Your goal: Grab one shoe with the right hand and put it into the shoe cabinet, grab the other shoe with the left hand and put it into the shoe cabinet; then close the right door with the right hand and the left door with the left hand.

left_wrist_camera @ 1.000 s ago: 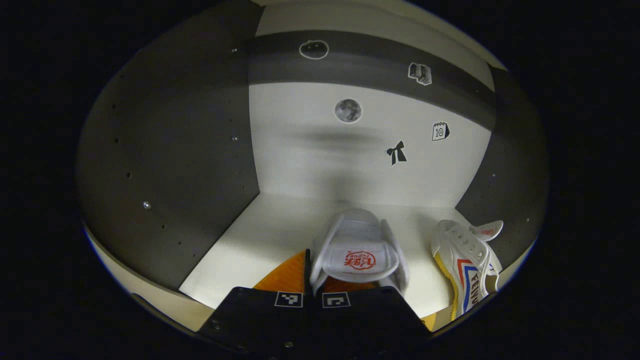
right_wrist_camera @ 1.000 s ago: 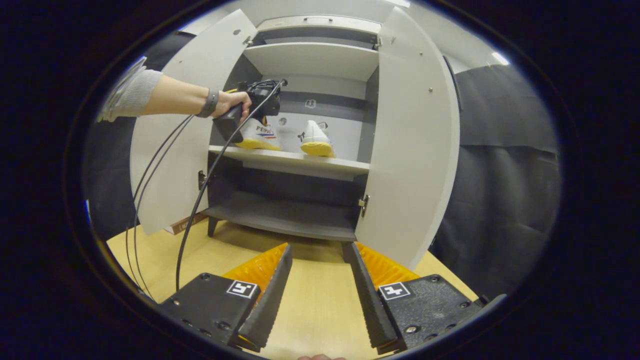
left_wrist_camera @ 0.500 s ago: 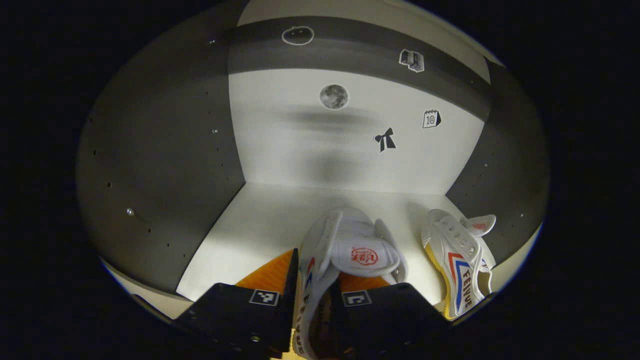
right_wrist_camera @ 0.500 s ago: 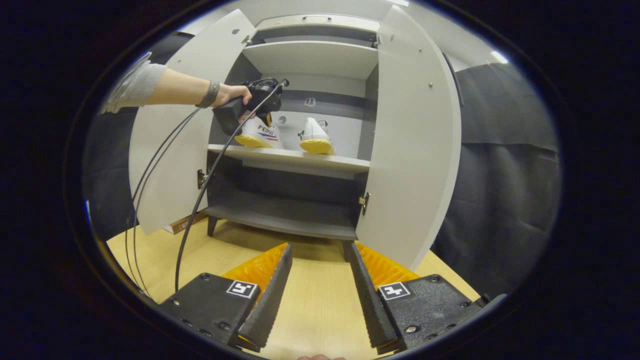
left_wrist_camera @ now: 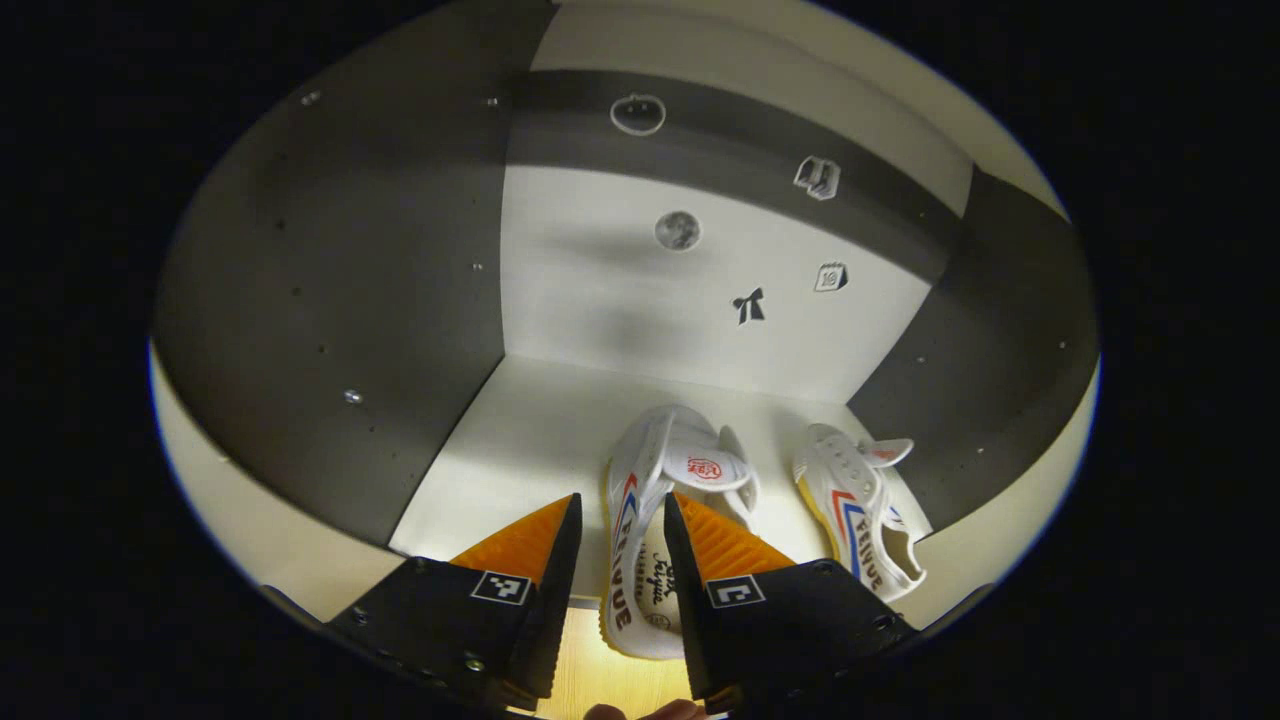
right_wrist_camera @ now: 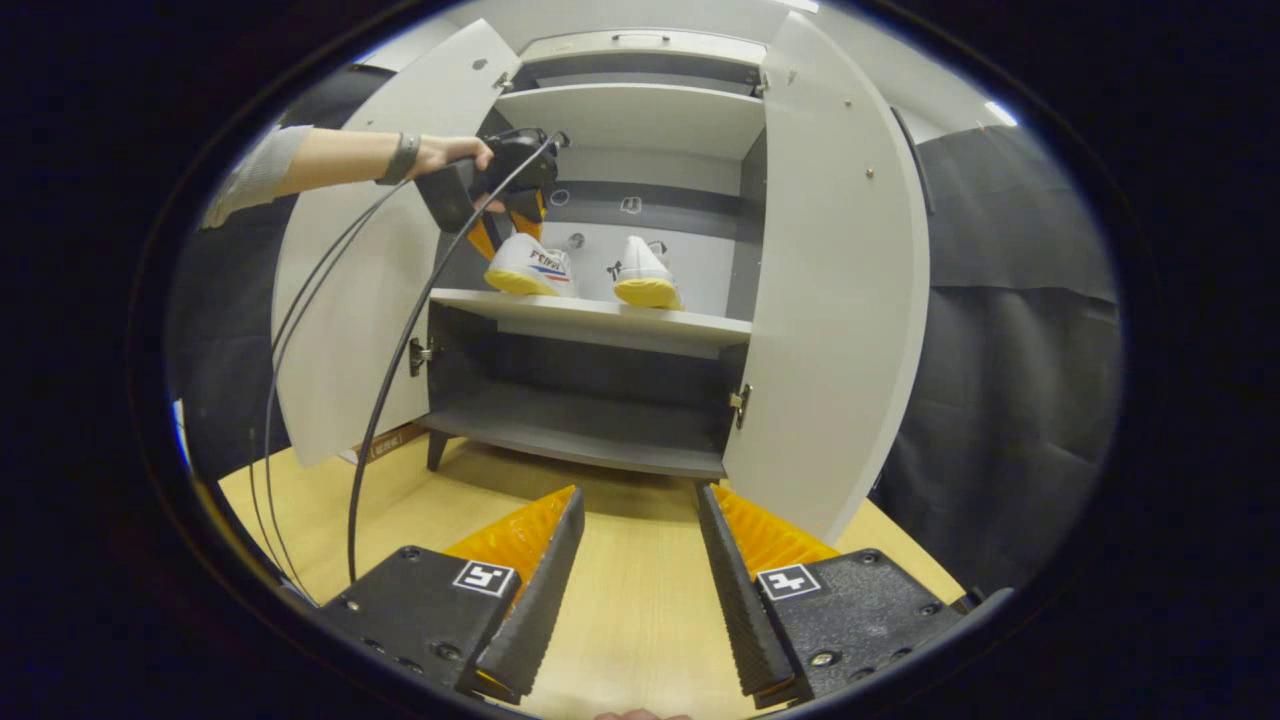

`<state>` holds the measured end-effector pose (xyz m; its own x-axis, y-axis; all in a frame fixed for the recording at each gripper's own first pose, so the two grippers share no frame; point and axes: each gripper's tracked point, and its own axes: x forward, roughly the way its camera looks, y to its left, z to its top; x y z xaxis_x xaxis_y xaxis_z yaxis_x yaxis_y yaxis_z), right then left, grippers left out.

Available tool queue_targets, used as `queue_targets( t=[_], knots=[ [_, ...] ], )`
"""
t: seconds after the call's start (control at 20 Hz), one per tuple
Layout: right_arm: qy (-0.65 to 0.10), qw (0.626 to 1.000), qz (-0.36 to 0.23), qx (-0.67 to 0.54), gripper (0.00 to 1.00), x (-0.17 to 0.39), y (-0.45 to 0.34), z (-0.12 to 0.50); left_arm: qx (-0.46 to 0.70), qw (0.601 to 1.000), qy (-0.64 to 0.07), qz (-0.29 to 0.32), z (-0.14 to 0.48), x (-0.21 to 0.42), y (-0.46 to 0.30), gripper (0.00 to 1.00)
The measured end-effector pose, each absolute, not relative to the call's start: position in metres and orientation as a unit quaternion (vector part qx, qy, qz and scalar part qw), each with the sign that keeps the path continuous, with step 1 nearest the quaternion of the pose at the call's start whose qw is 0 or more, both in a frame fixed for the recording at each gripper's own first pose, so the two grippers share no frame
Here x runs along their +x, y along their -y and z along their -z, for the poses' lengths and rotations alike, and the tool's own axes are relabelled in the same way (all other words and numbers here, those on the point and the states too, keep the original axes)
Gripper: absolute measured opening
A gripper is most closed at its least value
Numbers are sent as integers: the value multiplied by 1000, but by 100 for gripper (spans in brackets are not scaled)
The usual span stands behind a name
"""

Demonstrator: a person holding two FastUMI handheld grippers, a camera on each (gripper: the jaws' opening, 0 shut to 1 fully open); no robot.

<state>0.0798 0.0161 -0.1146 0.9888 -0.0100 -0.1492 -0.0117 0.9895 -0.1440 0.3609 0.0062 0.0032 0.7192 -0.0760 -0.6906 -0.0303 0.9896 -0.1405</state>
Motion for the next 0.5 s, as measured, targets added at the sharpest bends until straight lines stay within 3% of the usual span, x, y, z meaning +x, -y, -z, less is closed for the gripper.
queue_targets(
  t=[0.25,0.5],
  knots=[
    [-65,995,-12,-76,75,71,-21,109,-77,968,-235,55,-87,289,6,48],
    [-62,995,-19,-74,75,62,-22,105,-40,993,-111,33,-93,191,0,48]
  ],
)
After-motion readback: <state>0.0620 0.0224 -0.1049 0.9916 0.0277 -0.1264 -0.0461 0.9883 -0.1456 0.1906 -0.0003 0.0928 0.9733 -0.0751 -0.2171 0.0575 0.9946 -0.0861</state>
